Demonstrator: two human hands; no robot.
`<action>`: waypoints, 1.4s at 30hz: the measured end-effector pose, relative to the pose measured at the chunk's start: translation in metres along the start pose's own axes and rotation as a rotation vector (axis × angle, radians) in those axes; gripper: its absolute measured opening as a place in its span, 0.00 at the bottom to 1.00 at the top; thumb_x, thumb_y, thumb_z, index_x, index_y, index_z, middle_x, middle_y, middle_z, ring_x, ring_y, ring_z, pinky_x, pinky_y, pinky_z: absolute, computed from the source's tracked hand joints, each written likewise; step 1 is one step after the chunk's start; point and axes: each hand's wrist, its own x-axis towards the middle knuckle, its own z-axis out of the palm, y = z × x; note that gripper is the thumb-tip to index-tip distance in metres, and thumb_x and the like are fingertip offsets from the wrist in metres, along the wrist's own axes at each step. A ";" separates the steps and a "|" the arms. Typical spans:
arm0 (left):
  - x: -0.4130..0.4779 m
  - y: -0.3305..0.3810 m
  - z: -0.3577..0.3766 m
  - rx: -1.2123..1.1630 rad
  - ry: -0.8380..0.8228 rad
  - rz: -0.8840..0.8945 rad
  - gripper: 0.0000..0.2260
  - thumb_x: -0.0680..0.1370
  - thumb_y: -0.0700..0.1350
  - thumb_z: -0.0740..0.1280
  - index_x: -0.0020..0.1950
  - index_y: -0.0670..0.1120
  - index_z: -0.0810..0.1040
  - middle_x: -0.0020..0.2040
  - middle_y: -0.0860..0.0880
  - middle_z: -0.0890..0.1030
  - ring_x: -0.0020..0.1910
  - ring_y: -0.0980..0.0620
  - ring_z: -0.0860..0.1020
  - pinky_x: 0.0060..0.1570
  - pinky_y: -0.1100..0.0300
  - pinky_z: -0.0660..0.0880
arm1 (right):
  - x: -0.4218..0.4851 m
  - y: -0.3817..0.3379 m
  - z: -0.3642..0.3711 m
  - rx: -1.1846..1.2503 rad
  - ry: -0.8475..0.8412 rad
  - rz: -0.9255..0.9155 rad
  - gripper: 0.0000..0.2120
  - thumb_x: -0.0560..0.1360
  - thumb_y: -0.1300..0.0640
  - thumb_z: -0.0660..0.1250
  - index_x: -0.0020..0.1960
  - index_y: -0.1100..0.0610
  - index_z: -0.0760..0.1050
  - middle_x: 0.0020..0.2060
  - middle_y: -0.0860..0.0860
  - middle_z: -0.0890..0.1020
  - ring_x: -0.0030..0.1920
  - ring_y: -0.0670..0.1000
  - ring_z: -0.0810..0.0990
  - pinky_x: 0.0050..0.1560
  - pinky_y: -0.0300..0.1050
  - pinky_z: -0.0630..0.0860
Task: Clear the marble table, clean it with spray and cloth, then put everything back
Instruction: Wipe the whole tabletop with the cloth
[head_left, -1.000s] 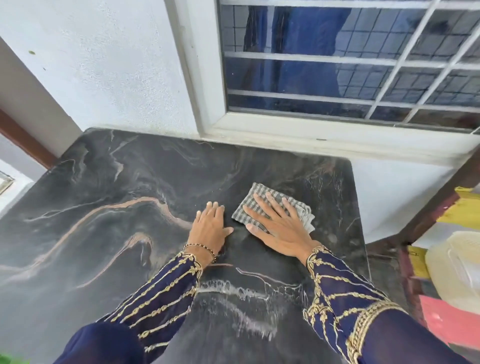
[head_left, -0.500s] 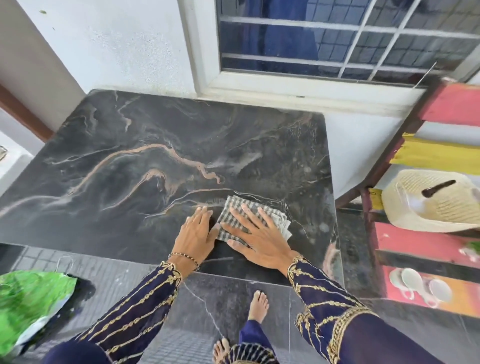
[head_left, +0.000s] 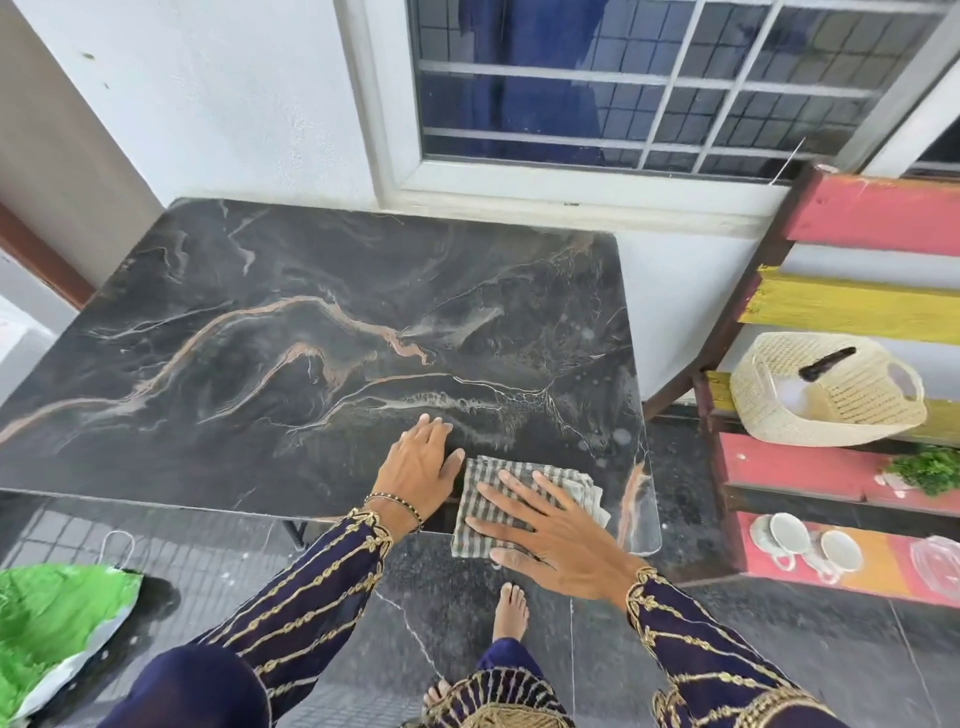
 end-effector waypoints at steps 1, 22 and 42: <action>0.002 0.003 0.001 -0.007 -0.002 0.012 0.21 0.82 0.50 0.57 0.71 0.42 0.66 0.74 0.43 0.67 0.76 0.46 0.59 0.73 0.50 0.61 | -0.002 0.003 -0.001 0.006 -0.008 -0.003 0.23 0.86 0.37 0.45 0.81 0.33 0.47 0.83 0.41 0.44 0.82 0.47 0.38 0.80 0.59 0.40; 0.215 0.045 0.010 -0.047 -0.051 0.063 0.33 0.77 0.57 0.64 0.76 0.46 0.58 0.78 0.48 0.58 0.78 0.50 0.51 0.76 0.50 0.53 | 0.128 0.227 -0.058 0.021 -0.055 0.027 0.24 0.85 0.36 0.47 0.80 0.37 0.57 0.81 0.37 0.39 0.81 0.43 0.34 0.79 0.54 0.33; 0.364 0.084 -0.012 0.394 -0.483 -0.301 0.61 0.57 0.64 0.78 0.75 0.33 0.50 0.75 0.35 0.49 0.75 0.34 0.47 0.62 0.27 0.65 | 0.269 0.408 -0.123 -0.006 -0.016 0.156 0.33 0.75 0.29 0.28 0.80 0.32 0.44 0.81 0.38 0.40 0.82 0.45 0.37 0.81 0.55 0.36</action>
